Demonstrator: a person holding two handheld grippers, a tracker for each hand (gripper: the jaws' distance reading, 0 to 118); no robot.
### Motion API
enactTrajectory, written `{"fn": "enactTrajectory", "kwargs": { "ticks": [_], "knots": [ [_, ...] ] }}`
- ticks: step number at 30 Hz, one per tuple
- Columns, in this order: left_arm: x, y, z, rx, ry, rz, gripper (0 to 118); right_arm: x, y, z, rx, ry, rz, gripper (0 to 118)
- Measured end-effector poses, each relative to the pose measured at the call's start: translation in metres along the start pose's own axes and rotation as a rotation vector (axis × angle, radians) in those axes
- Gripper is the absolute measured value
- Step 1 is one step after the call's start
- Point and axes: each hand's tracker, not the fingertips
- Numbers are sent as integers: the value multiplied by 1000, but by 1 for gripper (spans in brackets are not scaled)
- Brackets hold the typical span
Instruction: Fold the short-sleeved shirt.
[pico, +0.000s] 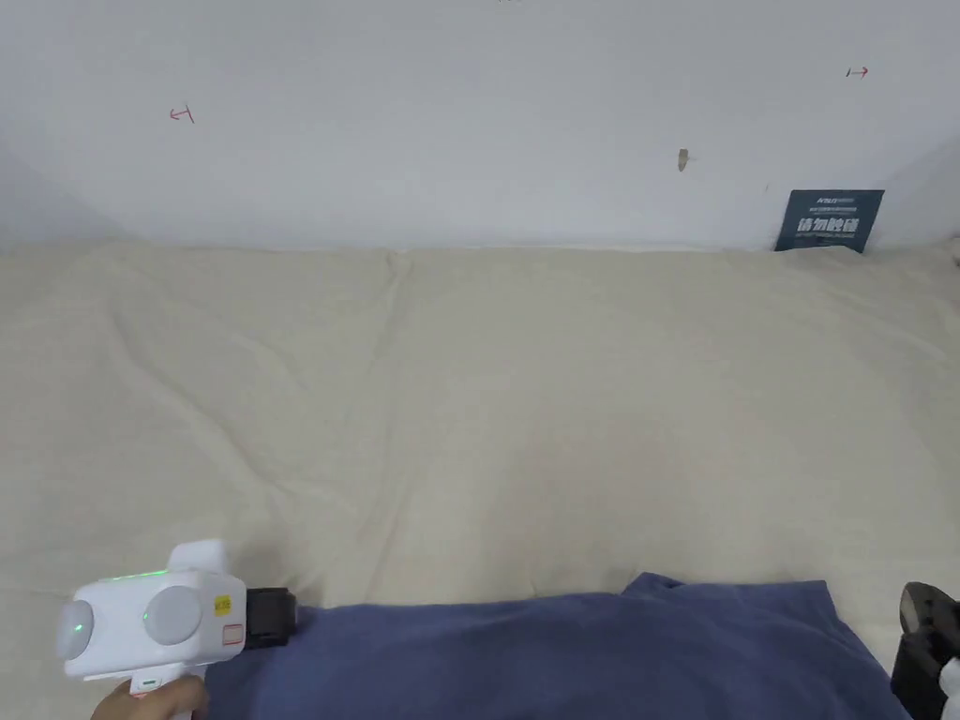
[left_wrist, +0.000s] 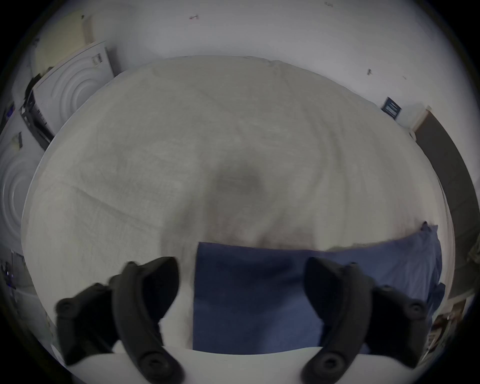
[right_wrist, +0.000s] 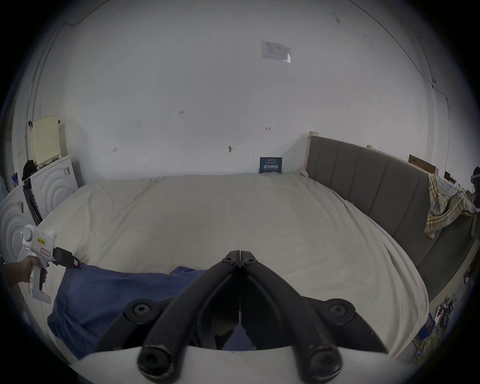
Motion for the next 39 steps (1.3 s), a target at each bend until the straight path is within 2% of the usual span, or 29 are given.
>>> {"fn": "enactTrajectory", "kwargs": {
  "ticks": [2, 4, 5, 6, 7, 8, 9, 10, 11, 12, 13, 18, 23, 26, 27, 28, 29, 31, 33, 36, 39],
  "knots": [
    [-1, -1, -5, -6, 8, 10, 72, 15, -6, -11, -15, 1, -3, 0],
    [2, -6, -5, 3, 17, 1, 64, 17, -7, -16, -25, -1, 0, 0],
    [6, -7, -2, 18, 22, -28, 50, 19, -7, -19, -31, 0, 0, 0],
    [10, -7, 0, 30, 22, -54, 20, 29, -10, -28, -39, 1, -1, 0],
    [13, -7, 2, 37, 15, -72, 3, 31, -10, -33, -47, 1, -2, 0],
    [15, -8, 6, 43, -31, -84, 3, 35, -9, -43, -63, 6, -8, 0],
    [17, -8, 9, 45, -38, -73, 3, 39, -8, -55, -84, 10, -11, 5],
    [19, -8, 11, 49, -36, -77, 3, 45, -9, -68, -113, 16, -19, 22],
    [19, -8, 17, 69, -50, -80, 3, 51, -8, -85, -151, 27, -35, 48],
    [19, -9, 26, 104, -84, -75, 3, 55, -9, -103, -186, 20, -36, 80],
    [20, -10, 36, 136, -92, -68, 3, 59, -9, -121, -241, 33, -38, 86],
    [23, -16, 84, 206, -158, -78, 3, 66, -36, -209, -435, 0, 28, 87],
    [23, -20, 97, 216, -166, -88, 3, 50, -62, -249, -567, 5, 87, 86],
    [20, -22, 98, 211, -161, -83, 3, 44, -71, -256, -593, 7, 81, 80],
    [18, -23, 97, 206, -162, -81, 3, 41, -70, -248, -577, 6, 86, 67],
    [16, -25, 96, 205, -159, -80, 3, 44, -68, -244, -539, 21, 90, 37],
    [14, -26, 97, 204, -155, -77, 3, 43, -68, -239, -531, 24, 94, 0],
    [11, -29, 98, 200, -153, -66, 3, 43, -64, -231, -519, 57, 93, 1],
    [7, -34, 103, 201, -151, -40, 3, 43, -55, -210, -461, 38, 103, 1],
    [1, -44, 115, 216, -152, -12, 3, 50, -34, -167, -382, 96, 33, 1],
    [-5, -55, 132, 227, -150, 5, 3, 62, -15, -113, -300, 144, 13, 1]
  ]
}}
